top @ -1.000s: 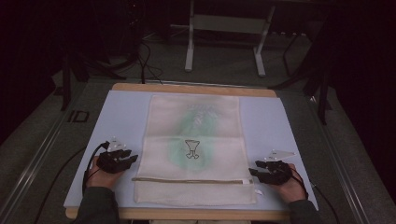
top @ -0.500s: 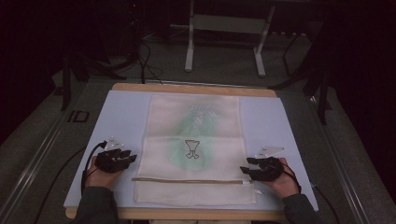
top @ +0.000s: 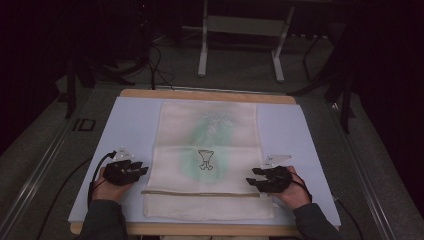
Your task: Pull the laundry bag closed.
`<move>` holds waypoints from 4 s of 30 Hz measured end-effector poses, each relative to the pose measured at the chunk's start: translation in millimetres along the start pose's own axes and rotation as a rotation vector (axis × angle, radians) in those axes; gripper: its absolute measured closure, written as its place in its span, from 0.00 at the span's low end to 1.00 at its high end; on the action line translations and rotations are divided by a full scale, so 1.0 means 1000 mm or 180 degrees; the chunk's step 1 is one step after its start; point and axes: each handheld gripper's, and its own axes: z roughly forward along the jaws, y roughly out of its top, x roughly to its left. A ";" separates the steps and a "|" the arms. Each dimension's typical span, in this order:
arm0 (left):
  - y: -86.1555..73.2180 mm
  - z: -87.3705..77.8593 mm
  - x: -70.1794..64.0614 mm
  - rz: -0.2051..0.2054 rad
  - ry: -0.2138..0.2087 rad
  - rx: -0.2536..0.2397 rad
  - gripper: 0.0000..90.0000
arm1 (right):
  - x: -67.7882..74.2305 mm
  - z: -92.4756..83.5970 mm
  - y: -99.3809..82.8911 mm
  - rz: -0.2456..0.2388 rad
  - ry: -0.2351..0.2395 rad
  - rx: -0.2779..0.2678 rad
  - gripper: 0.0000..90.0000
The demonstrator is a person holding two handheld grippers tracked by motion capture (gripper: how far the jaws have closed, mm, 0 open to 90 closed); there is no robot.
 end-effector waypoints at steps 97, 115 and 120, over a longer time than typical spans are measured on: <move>0.002 -0.003 -0.002 0.0147 -0.0298 -0.0006 0.76 | 0.130 0.102 0.121 -0.1025 0.0765 -0.0099 0.71; 0.002 -0.005 0.000 0.0132 -0.0279 -0.0024 0.76 | 0.145 0.120 0.136 -0.1097 0.0820 -0.0084 0.73; 0.002 -0.005 0.000 0.0135 -0.0281 -0.0029 0.76 | 0.150 0.125 0.140 -0.1144 0.0839 -0.0074 0.75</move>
